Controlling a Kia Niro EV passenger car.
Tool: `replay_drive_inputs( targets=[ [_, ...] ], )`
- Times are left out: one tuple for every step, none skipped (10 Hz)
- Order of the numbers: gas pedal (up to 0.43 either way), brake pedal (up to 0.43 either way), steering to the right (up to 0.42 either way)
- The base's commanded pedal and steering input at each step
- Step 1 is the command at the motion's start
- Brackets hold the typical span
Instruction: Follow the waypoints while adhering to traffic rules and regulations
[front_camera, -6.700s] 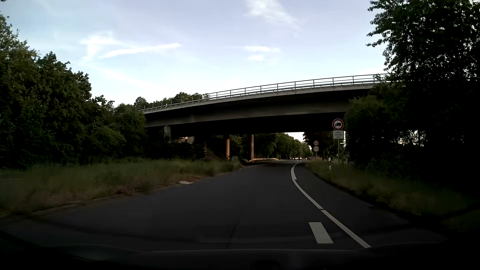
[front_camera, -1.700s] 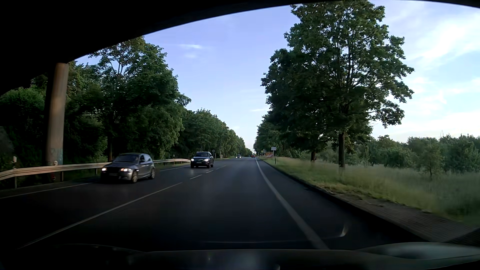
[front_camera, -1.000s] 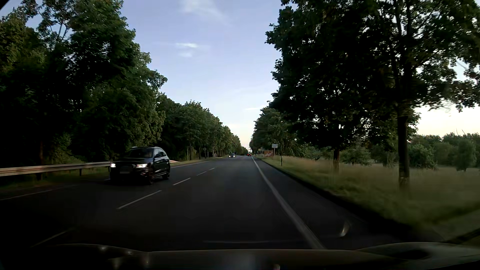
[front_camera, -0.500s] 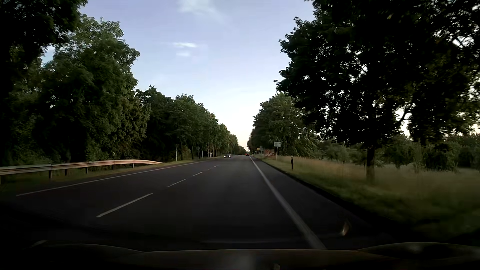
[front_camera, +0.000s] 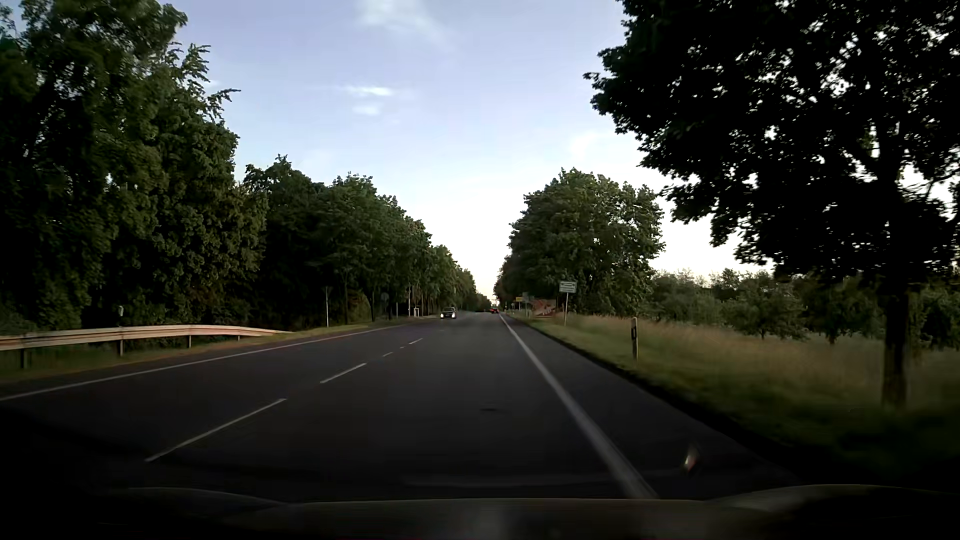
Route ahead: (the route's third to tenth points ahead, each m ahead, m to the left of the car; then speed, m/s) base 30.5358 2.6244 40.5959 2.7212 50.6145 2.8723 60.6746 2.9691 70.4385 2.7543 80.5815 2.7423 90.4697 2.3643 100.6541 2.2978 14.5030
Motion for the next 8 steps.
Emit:
replay_drive_inputs(
  targets=[
    [0.118, 0.000, 0.001],
    [0.118, 0.000, 0.001],
    [0.118, 0.000, 0.001],
    [0.110, 0.000, 0.001],
    [0.110, 0.000, 0.001],
    [0.110, 0.000, 0.001],
    [0.110, 0.000, 0.002],
    [0.110, 0.000, 0.001]
  ],
)
